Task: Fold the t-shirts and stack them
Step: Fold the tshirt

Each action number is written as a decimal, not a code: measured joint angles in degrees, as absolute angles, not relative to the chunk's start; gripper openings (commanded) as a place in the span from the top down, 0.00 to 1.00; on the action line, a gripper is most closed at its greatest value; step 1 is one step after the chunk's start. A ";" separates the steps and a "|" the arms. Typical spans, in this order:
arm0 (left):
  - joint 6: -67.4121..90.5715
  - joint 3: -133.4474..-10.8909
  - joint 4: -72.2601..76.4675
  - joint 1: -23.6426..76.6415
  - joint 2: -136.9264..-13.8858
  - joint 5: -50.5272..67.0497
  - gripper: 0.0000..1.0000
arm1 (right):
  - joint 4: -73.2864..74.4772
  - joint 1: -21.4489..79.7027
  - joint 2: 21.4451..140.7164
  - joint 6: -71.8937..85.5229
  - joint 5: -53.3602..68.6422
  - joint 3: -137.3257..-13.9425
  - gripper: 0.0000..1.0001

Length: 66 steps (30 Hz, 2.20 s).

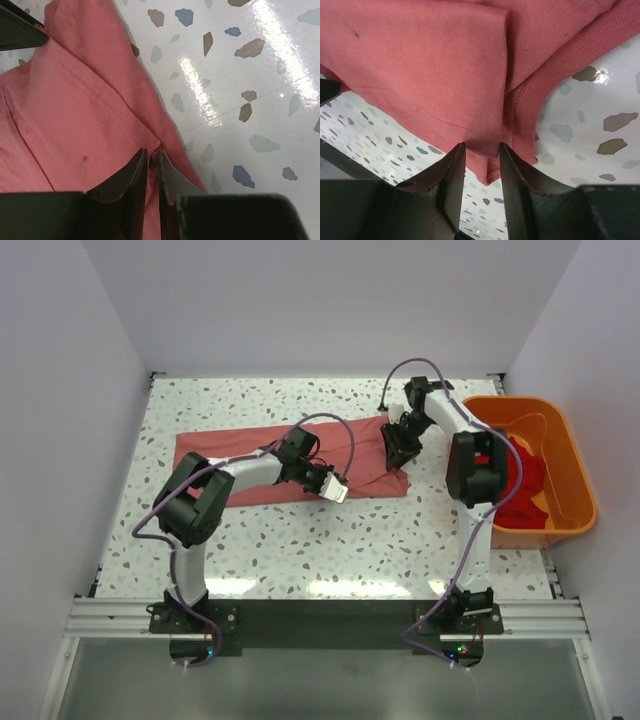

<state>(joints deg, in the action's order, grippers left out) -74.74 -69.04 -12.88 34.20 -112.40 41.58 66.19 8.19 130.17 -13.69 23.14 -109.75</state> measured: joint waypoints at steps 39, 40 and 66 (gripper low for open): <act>-78.65 -77.12 -22.17 32.56 -112.81 43.94 1.00 | 68.93 8.21 133.95 -13.98 25.10 -116.71 0.78; -78.67 -77.12 -22.26 32.56 -112.84 43.94 1.00 | 69.06 8.19 134.21 -13.98 25.06 -116.71 0.78; -77.32 -87.68 -22.87 23.86 -118.39 45.19 1.00 | 70.48 8.21 137.67 -13.69 28.60 -126.39 1.00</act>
<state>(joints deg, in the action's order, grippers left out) -77.32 -87.68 -22.87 23.86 -118.39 45.19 70.48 8.21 137.67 -13.69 28.60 -126.39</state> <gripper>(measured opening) 0.013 0.015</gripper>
